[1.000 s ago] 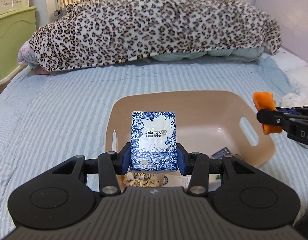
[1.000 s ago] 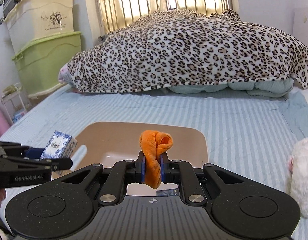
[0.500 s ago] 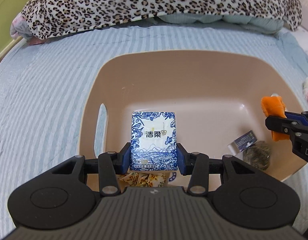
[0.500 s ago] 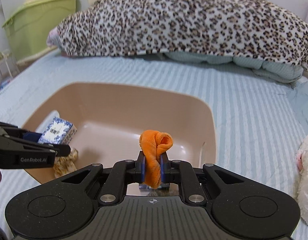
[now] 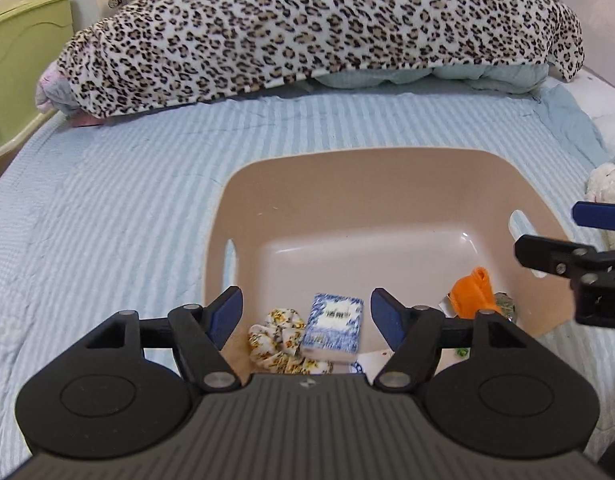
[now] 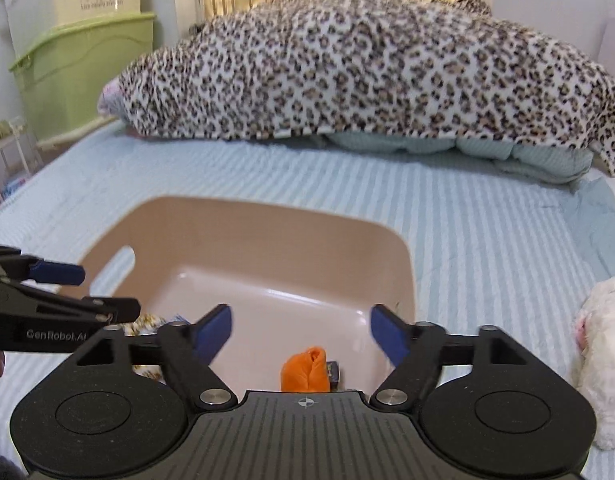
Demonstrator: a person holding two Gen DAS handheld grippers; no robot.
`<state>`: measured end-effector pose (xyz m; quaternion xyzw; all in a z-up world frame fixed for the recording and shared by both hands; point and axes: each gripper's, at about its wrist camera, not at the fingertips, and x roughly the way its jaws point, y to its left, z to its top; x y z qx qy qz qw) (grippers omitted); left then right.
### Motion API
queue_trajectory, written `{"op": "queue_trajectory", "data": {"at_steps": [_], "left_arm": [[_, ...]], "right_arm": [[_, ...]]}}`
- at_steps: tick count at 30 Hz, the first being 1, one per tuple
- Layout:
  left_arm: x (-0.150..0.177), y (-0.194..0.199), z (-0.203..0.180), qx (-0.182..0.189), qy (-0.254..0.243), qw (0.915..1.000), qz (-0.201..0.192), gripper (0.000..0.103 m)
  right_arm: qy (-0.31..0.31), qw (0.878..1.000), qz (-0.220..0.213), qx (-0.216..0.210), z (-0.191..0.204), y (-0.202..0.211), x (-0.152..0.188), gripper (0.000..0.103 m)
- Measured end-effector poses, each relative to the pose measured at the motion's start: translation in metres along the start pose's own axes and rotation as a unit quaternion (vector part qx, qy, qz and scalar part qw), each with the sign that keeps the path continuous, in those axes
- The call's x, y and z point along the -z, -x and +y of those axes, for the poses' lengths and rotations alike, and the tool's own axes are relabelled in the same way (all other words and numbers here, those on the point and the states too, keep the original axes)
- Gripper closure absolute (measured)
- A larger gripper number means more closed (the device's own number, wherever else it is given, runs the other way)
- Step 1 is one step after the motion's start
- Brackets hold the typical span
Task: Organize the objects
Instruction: 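Grasp the black box with yellow label using the left tool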
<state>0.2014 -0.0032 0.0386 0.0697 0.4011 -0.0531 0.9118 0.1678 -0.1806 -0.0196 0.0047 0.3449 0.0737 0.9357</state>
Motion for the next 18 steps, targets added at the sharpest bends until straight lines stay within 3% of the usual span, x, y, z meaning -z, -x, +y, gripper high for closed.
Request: {"op": "queue_trajectory", "data": {"at_steps": [3,9,18], "left_arm": [[0.005,0.015,0.001,0.001,-0.003,1.0,-0.004,0.028],[0.023,0.039,-0.001,0.001,-0.014,0.9999,-0.004,0.018],[0.056,0.046,-0.002,0.008,-0.014,0.9995,0.027,0.018]], "right_arm": [[-0.011,1.0,-0.011,0.0,-0.002,0.016,0.0,0.006],[-0.01,1.0,-0.008,0.0,0.0,0.038,0.012,0.003],[-0.01,1.0,0.014,0.0,0.002,0.057,0.045,0.001]]}}
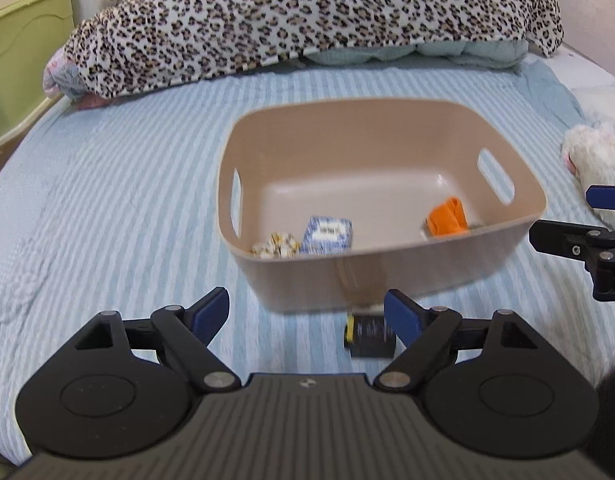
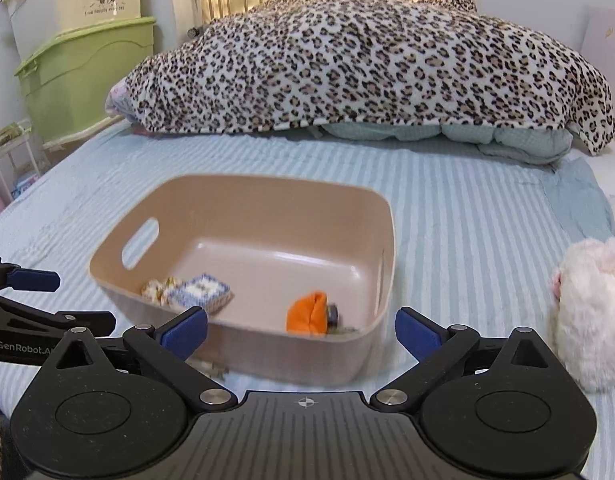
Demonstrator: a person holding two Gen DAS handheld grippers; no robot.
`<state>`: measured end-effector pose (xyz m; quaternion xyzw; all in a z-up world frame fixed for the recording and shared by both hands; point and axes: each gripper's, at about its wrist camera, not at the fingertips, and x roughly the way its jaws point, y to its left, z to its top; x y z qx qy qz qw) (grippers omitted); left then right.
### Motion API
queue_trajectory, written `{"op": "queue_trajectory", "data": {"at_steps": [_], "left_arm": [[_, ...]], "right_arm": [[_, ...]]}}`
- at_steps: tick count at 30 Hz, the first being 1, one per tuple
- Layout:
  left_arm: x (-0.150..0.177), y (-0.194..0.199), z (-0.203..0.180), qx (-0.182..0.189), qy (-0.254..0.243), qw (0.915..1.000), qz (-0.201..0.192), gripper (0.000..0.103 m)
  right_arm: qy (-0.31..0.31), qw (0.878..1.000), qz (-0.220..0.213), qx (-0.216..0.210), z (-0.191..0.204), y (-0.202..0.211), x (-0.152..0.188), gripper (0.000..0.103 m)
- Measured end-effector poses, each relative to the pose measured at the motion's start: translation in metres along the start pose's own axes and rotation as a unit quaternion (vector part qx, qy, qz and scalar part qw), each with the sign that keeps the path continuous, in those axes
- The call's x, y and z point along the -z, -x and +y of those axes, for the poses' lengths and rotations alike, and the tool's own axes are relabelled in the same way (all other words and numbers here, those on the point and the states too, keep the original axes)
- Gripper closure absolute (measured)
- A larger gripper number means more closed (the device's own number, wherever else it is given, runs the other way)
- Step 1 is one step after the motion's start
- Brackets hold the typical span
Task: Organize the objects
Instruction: 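Grasp the black box with yellow label using the left tool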
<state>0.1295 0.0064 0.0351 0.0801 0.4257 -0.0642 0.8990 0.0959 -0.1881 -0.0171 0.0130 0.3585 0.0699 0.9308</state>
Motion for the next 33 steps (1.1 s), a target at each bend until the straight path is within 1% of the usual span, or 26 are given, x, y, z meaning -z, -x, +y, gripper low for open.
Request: {"op": "queue_trajectory", "data": {"at_steps": [8,13,18,25,28,33], "left_arm": [[0.025,-0.027,-0.004,0.015,0.011,0.9988,0.046,0.018],[0.035,-0.051,-0.007,0.015,0.009,0.9971,0.074,0.018],[0.038,-0.069,-0.005,0.037,0.029,0.9944,0.095,0.018],[0.038,-0.087,-0.009,0.045,0.031,0.9935,0.1,0.018],[0.037,-0.09,-0.004,0.063,0.049,0.9926,0.092,0.018],[0.037,-0.09,0.011,0.089,0.075,0.989,0.091,0.02]], "right_arm": [[0.001,0.999,0.035,0.007,0.001,-0.011,0.026,0.001],[0.008,0.998,0.054,0.015,0.002,-0.024,0.04,0.001],[0.005,0.997,0.073,0.016,-0.001,-0.038,0.047,0.001],[0.0,0.995,0.096,0.015,-0.003,-0.059,0.055,0.001],[0.0,0.995,0.103,0.015,-0.002,-0.066,0.057,0.001],[-0.003,0.994,0.11,0.01,0.002,-0.076,0.06,0.001]]}}
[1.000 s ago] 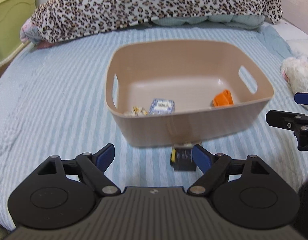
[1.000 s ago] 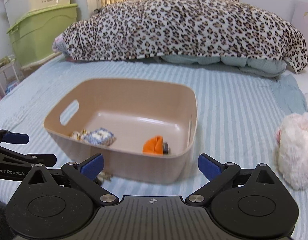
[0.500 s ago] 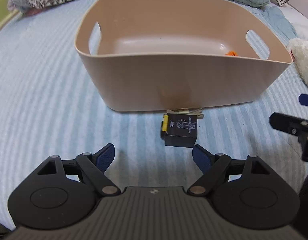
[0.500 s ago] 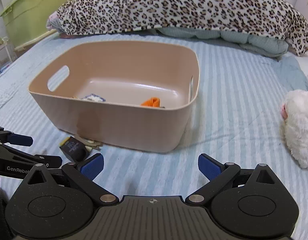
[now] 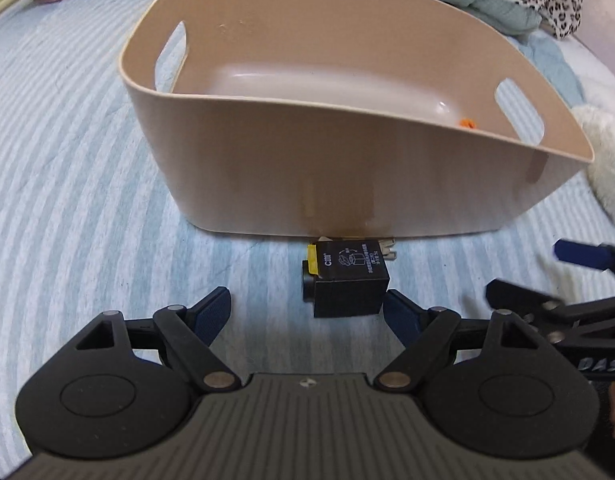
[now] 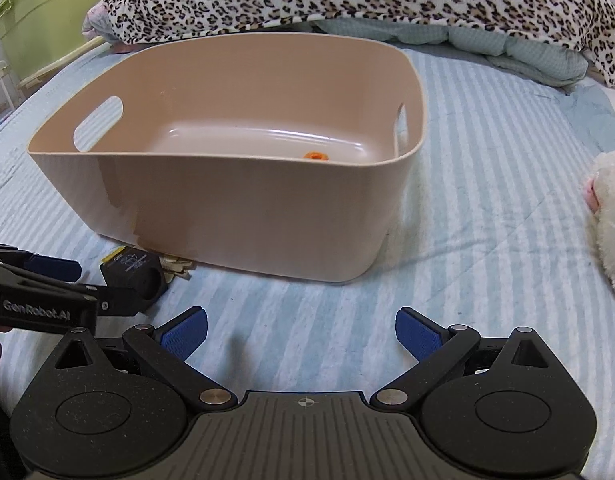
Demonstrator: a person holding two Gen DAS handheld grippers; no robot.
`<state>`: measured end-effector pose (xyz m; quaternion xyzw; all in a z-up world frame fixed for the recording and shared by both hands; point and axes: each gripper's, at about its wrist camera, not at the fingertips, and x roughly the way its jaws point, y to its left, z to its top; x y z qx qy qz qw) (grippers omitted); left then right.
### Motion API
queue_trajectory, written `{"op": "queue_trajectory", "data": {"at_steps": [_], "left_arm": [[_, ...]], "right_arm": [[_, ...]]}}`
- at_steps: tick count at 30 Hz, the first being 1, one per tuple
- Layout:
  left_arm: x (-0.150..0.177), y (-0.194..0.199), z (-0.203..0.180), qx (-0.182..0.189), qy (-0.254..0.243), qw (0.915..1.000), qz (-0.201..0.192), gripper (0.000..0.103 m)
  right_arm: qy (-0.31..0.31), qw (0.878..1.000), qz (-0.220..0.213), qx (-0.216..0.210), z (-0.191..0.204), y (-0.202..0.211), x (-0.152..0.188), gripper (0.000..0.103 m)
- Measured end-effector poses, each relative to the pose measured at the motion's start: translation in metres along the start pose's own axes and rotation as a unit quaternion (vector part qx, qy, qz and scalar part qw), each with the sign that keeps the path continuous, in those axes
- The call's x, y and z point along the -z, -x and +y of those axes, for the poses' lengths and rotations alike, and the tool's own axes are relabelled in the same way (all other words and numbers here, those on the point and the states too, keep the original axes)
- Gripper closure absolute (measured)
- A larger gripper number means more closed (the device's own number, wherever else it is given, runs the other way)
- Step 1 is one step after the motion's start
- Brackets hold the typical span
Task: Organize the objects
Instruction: 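Grasp the black box with yellow label using the left tool, then grasp the keys with the right tool while the left holds the black box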
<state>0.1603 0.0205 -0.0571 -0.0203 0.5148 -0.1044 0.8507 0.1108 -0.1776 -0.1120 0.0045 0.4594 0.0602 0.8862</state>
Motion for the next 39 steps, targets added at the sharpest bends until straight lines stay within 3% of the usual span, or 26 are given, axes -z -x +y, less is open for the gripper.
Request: {"op": "queue_trajectory", "data": {"at_steps": [5,11,13,14,15,23,34,39], "left_arm": [[-0.002,-0.003,0.003,0.011,0.019,0.9997,0.01,0.019],[0.001,-0.011,-0.005,-0.014,0.001,0.9998,0.011,0.024],[0.001,-0.01,-0.003,-0.012,-0.002,0.9999,0.011,0.037],[0.001,-0.009,-0.001,-0.01,-0.003,0.9998,0.014,0.053],[0.001,-0.007,0.001,-0.011,-0.003,0.9998,0.015,0.062],[0.003,0.011,0.028,-0.078,-0.04,0.9961,0.004,0.062],[-0.001,0.01,0.067,-0.065,0.002,0.9979,0.002,0.062],[-0.001,0.009,0.068,-0.071,-0.009,0.9974,0.005,0.062]], "right_arm": [[-0.008,1.0,0.005,-0.003,0.008,-0.01,0.001,0.001],[-0.015,1.0,0.007,-0.002,0.005,-0.011,0.002,0.001],[-0.019,1.0,0.009,-0.001,0.003,-0.012,0.002,0.001],[-0.021,1.0,0.01,-0.001,0.002,-0.012,0.002,0.001],[-0.022,1.0,0.01,-0.001,0.002,-0.013,0.002,0.001],[-0.036,0.999,0.009,-0.014,0.017,-0.019,0.001,0.001],[-0.048,0.999,0.006,-0.023,0.066,-0.043,-0.007,0.001],[-0.06,0.998,-0.005,-0.016,0.08,-0.054,-0.014,0.004]]}}
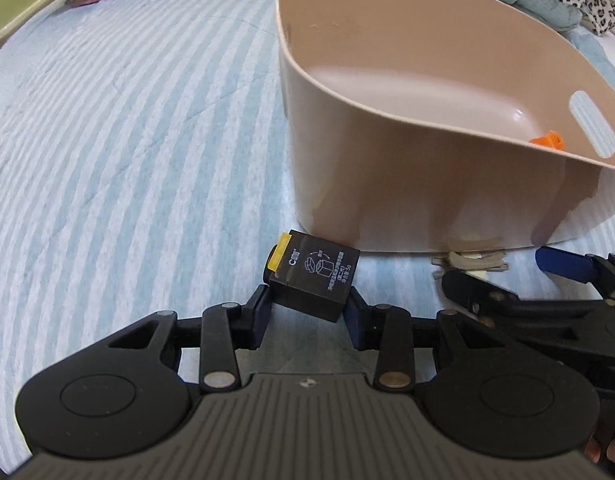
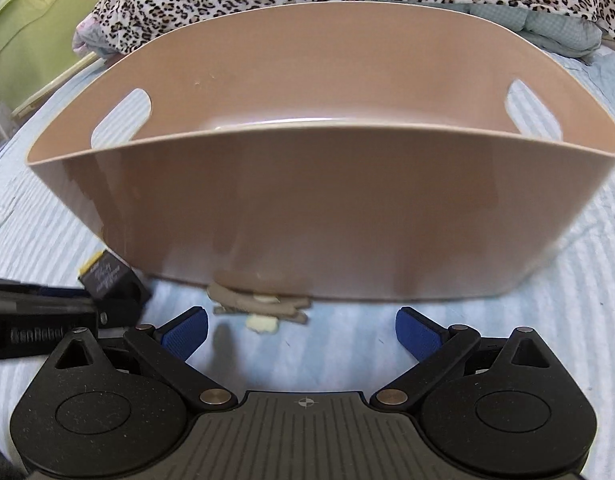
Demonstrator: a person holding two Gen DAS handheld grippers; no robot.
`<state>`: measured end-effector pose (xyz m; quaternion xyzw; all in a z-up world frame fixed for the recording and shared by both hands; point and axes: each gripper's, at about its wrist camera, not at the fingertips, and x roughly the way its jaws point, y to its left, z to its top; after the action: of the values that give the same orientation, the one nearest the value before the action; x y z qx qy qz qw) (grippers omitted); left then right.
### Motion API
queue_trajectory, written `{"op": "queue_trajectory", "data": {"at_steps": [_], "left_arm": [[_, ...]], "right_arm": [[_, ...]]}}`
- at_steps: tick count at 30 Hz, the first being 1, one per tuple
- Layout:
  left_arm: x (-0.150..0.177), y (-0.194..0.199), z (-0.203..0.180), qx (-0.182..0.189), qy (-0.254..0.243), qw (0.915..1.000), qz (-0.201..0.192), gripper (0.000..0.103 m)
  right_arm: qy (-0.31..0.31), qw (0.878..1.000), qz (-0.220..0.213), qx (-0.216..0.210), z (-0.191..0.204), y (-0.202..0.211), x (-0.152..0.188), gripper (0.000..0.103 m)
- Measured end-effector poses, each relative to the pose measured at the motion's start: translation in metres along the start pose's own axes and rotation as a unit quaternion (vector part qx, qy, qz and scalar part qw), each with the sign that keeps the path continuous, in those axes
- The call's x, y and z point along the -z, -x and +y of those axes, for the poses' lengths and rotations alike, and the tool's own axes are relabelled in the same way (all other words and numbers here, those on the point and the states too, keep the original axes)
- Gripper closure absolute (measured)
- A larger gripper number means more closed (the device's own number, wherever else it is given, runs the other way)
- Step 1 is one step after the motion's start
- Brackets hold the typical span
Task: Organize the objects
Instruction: 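Grasp the keys with the right tool while the left holds the black box, then carry the black box and keys over the basket and release them inside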
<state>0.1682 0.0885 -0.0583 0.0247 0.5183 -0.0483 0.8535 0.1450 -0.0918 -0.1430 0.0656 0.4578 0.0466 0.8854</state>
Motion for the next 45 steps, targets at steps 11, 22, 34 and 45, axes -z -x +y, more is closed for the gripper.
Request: {"op": "queue_trajectory", "data": {"at_steps": [11,22,34,45], "left_arm": [[-0.004,0.0,0.022,0.008,0.011,0.9998,0.012,0.062],[-0.001,0.021,-0.005,0.009,-0.002,0.9999,0.005,0.062],[-0.005,0.05,-0.033,0.009,-0.021,0.9982,-0.056,0.062],[0.014,0.108,-0.054,0.026,-0.032,0.9933,-0.108,0.062]], "right_arm": [[-0.003,0.999,-0.019,0.039,0.017,-0.011,0.0,0.026],[-0.001,0.999,-0.028,0.025,0.006,0.011,0.003,0.052],[0.01,1.0,-0.025,0.014,-0.016,0.061,0.017,0.052],[-0.003,0.997,-0.074,-0.019,-0.042,0.127,0.012,0.052]]}}
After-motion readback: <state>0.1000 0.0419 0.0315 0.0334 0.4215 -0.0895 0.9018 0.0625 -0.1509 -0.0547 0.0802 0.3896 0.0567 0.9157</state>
